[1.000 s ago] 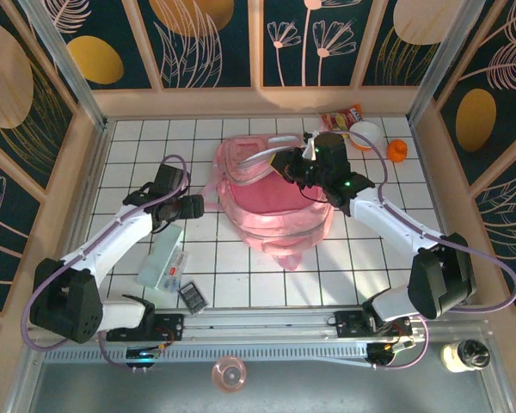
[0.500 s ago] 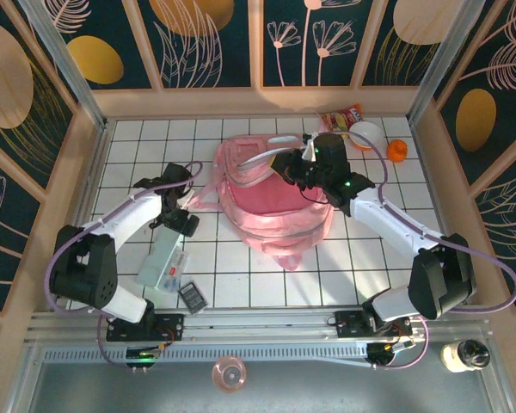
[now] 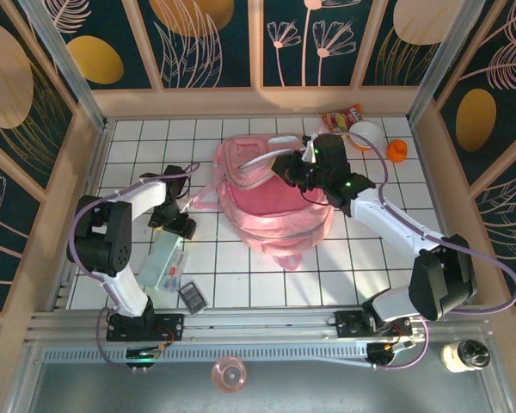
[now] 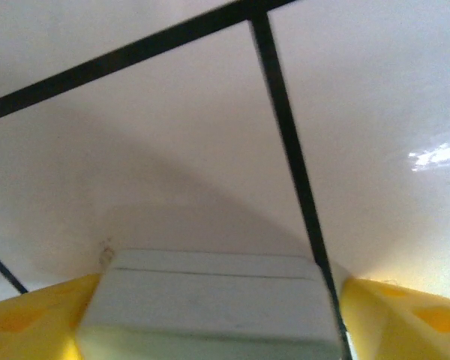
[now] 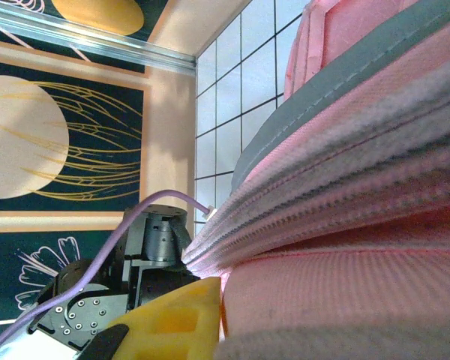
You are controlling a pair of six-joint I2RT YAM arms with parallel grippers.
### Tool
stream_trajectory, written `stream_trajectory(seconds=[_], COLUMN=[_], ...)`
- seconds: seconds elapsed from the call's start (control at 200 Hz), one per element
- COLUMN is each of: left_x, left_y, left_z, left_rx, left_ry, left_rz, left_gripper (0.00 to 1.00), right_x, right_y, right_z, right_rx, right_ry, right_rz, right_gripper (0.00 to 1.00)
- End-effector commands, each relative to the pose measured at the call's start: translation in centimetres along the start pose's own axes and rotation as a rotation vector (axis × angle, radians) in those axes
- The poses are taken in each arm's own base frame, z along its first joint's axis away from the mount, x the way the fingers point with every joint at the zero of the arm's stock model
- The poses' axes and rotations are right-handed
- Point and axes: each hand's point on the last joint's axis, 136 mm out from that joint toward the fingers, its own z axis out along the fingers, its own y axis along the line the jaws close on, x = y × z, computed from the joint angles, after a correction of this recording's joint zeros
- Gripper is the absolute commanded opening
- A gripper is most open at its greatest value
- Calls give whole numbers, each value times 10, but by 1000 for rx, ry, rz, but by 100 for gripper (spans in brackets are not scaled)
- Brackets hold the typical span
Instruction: Pack the student bag
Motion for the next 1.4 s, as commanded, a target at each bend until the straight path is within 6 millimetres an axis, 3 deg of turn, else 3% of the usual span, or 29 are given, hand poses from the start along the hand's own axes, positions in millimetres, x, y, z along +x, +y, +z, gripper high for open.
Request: stream_trajectory(seconds=[0.0, 0.065, 0.17, 0.325, 0.475, 0.611, 0.716, 0.831, 0.951, 1.096, 1.391], left_x=[3, -2, -11, -32, -61, -90, -100, -101, -93, -83, -64], left_y=[0, 0, 0, -4, -17, -37, -54, -69, -89, -91, -99], left_z=[13, 0, -27, -78, -136, -190, -219, -241, -243, -234, -217], left_rx=[-9, -3, 9, 51, 177, 386, 581, 803, 1062, 1143, 1269], left_ry=[36, 5, -62, -217, -414, -613, -711, -780, -748, -710, -577], left_rz=[-18, -27, -49, -110, -204, -341, -433, -537, -634, -734, -884], left_gripper=[69, 66, 60, 55, 52, 50, 47, 48, 46, 46, 47], right_x=[-5, -8, -8, 11, 22, 20, 21, 35, 72, 112, 132], right_y=[21, 20, 17, 13, -13, -17, -4, 18, 33, 45, 42], right_z=[-8, -8, -10, -28, -64, -100, -119, -114, -85, -58, -28], right_rx=[-50, -36, -9, 44, 197, 312, 302, 188, 36, -120, -191], right_ry=[-30, -39, -38, -60, -114, -227, -314, -320, -205, -68, 17], right_rz=[-59, -67, -84, -150, -203, -356, -481, -642, -818, -913, -945], right_gripper=[16, 24, 44, 64, 70, 70, 71, 71, 71, 72, 76])
